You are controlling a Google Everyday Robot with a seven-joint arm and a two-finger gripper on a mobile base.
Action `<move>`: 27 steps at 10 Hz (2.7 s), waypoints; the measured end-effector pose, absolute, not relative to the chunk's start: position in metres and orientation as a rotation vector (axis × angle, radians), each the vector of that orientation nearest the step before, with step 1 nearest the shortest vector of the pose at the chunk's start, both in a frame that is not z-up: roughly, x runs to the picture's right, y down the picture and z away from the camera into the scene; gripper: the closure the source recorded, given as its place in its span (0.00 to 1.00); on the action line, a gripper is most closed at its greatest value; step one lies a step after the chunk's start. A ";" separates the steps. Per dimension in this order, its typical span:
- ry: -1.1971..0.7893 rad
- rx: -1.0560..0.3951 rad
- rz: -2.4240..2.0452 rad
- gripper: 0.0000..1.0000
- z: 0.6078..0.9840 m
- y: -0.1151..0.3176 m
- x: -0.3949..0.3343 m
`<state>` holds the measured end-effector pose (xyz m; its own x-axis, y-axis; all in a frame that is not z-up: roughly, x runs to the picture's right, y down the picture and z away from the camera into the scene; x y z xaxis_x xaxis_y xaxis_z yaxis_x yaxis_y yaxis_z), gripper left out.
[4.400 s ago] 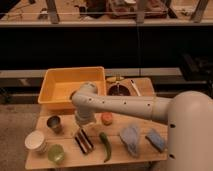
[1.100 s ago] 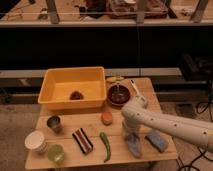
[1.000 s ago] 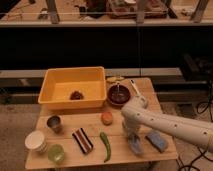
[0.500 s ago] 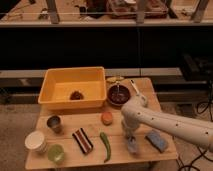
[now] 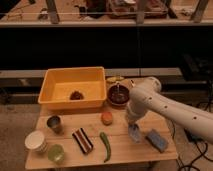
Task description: Place towel in table surface
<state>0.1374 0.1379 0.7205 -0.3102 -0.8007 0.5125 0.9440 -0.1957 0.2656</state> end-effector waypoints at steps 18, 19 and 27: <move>-0.802 -0.295 -1.773 0.95 0.819 0.213 0.100; -0.807 -0.298 -1.767 0.84 0.824 0.218 0.100; -0.793 -0.338 -1.787 0.20 0.809 0.206 0.103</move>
